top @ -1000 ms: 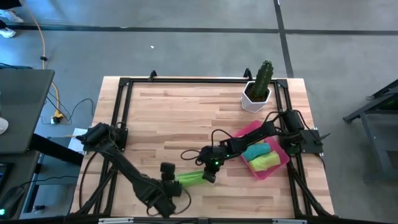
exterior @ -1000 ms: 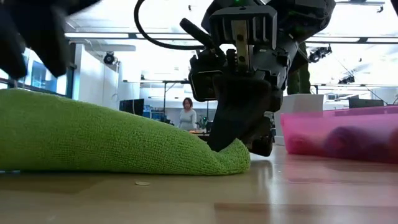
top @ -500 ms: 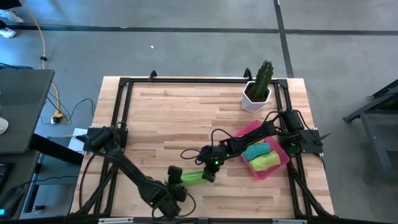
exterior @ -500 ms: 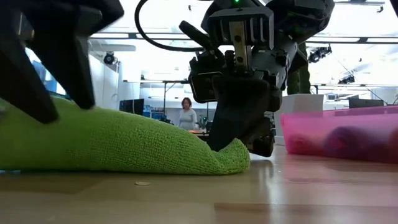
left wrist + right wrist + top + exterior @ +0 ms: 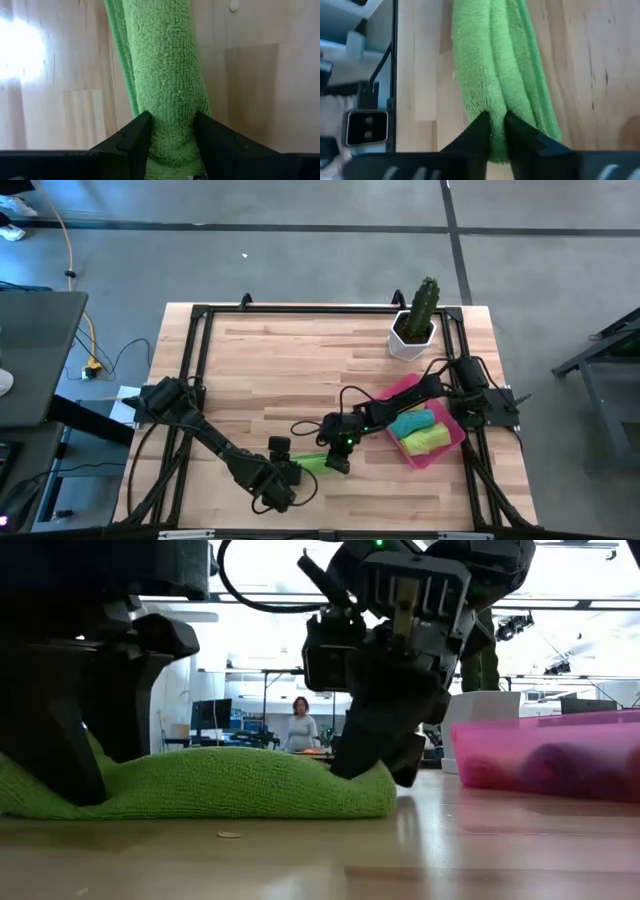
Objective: Roll microfiber towels into tight, uniform cylinder then place into a basket
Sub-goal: Roll the green microfiber towel
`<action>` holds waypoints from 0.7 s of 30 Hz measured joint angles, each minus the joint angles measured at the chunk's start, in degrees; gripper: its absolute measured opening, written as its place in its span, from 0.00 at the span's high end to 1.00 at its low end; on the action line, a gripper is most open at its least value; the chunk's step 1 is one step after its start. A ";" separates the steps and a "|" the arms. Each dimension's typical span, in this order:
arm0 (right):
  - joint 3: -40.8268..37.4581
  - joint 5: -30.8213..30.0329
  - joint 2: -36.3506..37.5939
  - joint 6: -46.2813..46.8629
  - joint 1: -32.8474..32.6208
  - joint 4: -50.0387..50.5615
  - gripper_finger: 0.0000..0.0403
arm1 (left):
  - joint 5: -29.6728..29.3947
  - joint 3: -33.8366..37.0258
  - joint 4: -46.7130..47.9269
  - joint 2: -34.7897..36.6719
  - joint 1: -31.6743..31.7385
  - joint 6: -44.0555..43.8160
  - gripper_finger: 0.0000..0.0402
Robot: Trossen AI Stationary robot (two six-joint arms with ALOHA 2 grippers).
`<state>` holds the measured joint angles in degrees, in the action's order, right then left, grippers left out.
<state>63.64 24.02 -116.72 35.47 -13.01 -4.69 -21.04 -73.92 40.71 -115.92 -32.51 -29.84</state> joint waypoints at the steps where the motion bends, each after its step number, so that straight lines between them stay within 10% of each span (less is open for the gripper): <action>1: -0.02 0.58 0.33 -1.18 0.23 0.17 0.86 | 0.59 0.08 -0.20 -0.02 0.04 -0.06 0.64; 11: -0.18 3.74 7.78 -28.88 -0.39 0.27 0.67 | 1.21 0.15 -3.50 -0.28 1.82 -16.68 0.64; 21: 0.01 -24.96 10.46 -46.91 -10.21 -1.05 0.67 | 1.62 0.19 -7.96 -0.44 5.40 -19.03 0.64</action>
<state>63.65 -0.94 -106.27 -11.44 -23.22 -5.74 -19.42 -73.74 32.75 -116.36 -27.11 -48.87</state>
